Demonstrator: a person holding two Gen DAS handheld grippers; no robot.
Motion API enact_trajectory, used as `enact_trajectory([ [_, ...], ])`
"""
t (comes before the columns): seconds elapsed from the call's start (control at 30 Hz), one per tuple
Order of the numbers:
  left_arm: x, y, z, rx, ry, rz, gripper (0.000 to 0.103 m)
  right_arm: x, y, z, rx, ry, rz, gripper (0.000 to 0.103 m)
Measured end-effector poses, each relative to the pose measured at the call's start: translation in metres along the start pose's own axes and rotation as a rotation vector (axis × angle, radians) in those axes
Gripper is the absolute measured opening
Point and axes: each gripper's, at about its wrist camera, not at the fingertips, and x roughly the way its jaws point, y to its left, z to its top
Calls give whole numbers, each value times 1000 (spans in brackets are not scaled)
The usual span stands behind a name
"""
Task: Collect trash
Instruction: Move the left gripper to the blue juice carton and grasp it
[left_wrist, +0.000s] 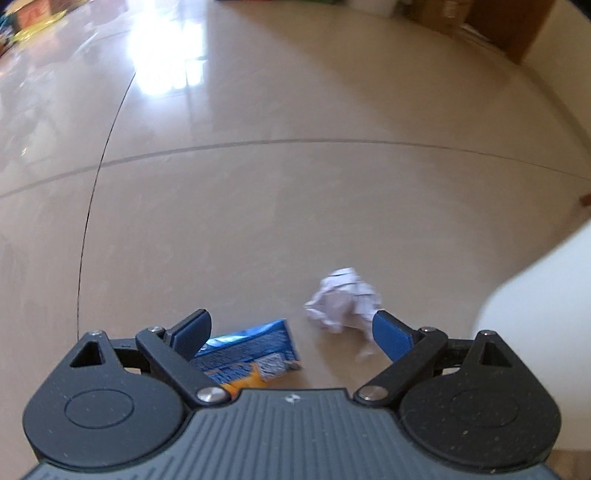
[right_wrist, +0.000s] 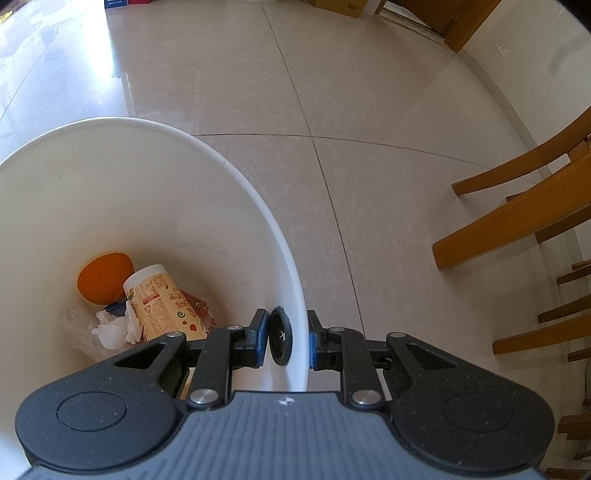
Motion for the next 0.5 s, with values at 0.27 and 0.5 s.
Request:
enact_trajectory([
  [0.27,32,9,-5,-33,22,31,94,0,0,0,-4,0,-1,24],
  [0.5,31,13,-19,8,92,-10,94,0,0,1,7,6,-2,24],
])
